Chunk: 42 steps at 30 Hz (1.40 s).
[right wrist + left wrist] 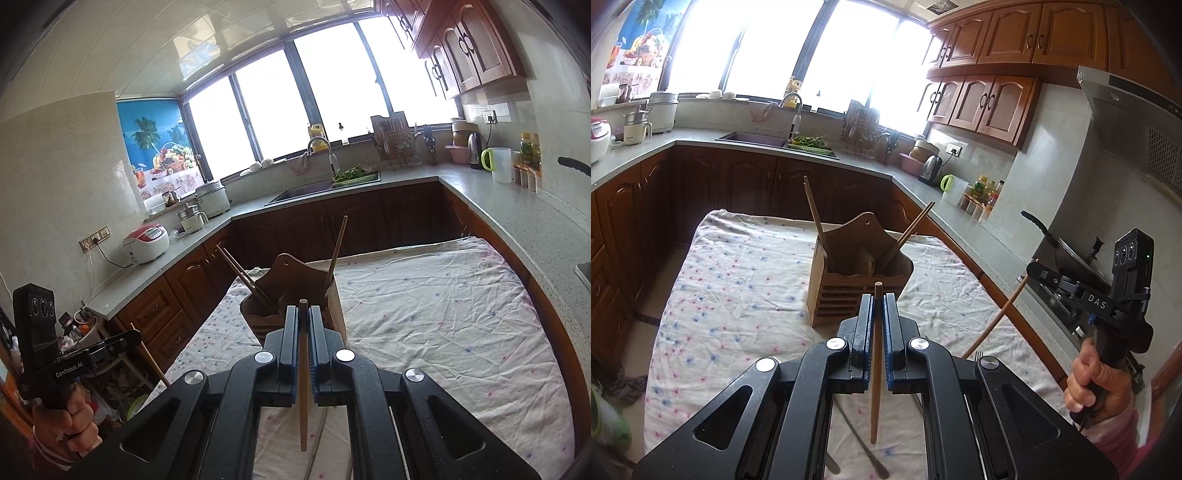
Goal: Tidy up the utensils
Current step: 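Lift both wooden chopsticks and lower them into the wooden holder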
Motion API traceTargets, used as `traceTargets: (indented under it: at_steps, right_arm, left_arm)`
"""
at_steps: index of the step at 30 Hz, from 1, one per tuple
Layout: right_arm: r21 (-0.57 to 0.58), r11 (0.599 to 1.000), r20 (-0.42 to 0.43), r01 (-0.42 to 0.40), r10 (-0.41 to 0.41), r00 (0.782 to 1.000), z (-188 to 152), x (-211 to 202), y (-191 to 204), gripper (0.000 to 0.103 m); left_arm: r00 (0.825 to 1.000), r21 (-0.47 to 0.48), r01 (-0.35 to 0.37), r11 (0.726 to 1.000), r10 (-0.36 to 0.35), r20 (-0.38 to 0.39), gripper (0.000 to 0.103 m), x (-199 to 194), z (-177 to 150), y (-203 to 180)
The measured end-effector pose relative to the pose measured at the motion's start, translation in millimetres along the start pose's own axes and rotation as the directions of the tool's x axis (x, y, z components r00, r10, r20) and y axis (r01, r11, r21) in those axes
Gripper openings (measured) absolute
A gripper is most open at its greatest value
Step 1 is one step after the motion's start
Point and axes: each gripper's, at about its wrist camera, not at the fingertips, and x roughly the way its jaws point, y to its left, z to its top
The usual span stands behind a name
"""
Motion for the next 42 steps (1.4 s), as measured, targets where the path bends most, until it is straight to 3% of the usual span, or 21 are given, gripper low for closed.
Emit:
traceTargets:
  at_steps: [13, 25, 35, 42]
  right_arm:
    - [-0.006, 1.0, 0.021, -0.002, 0.002, 1.0, 14, 8, -2, 0.005]
    - [-0.017, 1.0, 0.109, -0.002, 0.003, 0.994, 59, 20, 2, 0.005]
    - [-0.028, 0.999, 0.191, 0.021, -0.016, 0.982, 107, 47, 5, 0.005]
    - [-0.021, 0.998, 0.198, 0.055, -0.05, 0.979, 114, 84, -2, 0.005]
  left_arm:
    - [0.996, 0.011, 0.004, 1.0, -0.005, 0.089, 0.004, -2, 32, -2]
    - [0.976, 0.001, -0.022, 1.0, 0.021, 0.215, 0.004, 0, 82, 6]
    - [0.952, -0.01, -0.052, 0.999, 0.052, 0.3, 0.004, 24, 131, 18]
    - [0.943, -0.041, -0.103, 0.994, 0.111, 0.314, 0.004, 57, 139, 35]
